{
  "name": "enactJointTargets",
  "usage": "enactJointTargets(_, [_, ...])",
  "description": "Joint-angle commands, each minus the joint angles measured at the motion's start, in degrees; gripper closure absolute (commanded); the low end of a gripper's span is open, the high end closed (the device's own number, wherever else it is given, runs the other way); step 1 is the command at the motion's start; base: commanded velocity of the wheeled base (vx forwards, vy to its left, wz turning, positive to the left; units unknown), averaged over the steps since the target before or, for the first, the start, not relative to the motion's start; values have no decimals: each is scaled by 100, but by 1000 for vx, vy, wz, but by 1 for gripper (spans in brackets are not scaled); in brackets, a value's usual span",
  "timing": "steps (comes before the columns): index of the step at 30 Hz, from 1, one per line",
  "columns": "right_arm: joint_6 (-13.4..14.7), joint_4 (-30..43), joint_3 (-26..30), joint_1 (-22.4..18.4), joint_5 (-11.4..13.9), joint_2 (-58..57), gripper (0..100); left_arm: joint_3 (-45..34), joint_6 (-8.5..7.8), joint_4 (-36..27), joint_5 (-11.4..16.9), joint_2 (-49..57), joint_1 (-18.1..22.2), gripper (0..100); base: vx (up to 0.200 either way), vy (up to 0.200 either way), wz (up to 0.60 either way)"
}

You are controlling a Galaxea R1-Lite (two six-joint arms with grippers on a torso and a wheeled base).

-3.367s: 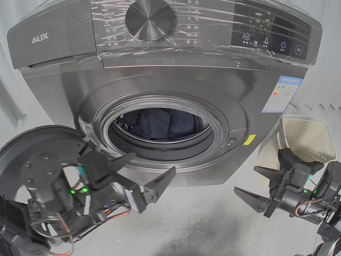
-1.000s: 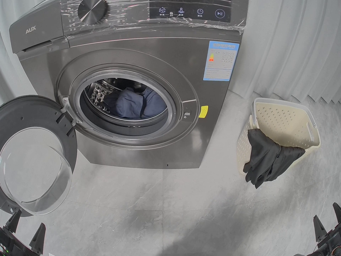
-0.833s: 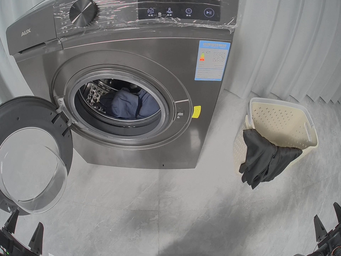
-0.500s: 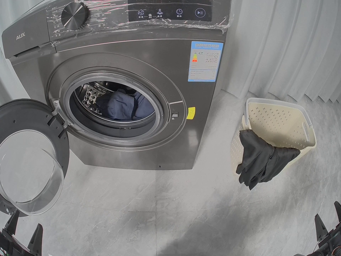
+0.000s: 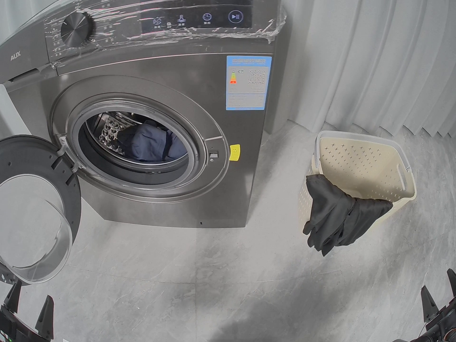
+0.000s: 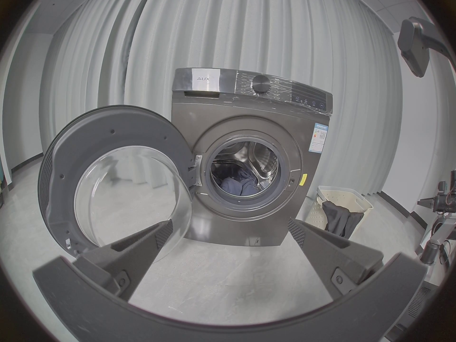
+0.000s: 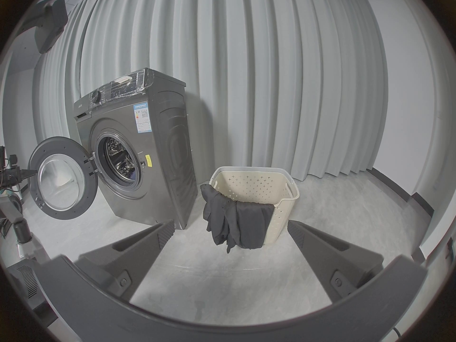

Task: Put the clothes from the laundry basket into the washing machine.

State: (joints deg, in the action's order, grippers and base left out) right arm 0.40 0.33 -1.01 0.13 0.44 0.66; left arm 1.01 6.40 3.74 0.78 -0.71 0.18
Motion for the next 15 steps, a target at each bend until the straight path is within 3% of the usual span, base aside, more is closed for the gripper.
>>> enactJointTargets(1, [4, 2, 101, 4, 9, -48, 0, -101, -7, 4, 1, 18, -1, 0, 0, -200, 0])
enactJointTargets(4, [4, 2, 92, -5, 0, -48, 0, -101, 2, 4, 1, 27, -1, 0, 0, -200, 0])
enactJointTargets(7, [4, 2, 92, 4, 0, -48, 0, -101, -78, 4, -412, 18, 8, 0, 0, -200, 0])
enactJointTargets(9, [4, 2, 92, 4, 0, -48, 0, -101, -244, -5, -755, 18, 8, 0, 0, -200, 0])
enactJointTargets(11, [4, 2, 92, 4, 0, -48, 0, -101, -376, -5, -781, 18, 8, 0, 0, -200, 0])
enactJointTargets(14, [4, 2, 92, 4, 0, -48, 0, -101, -754, -49, -878, 18, 8, 0, 0, -200, 0])
enactJointTargets(15, [4, 2, 92, 4, 0, -48, 0, -101, -781, -49, -895, 18, 8, 0, 0, -200, 0])
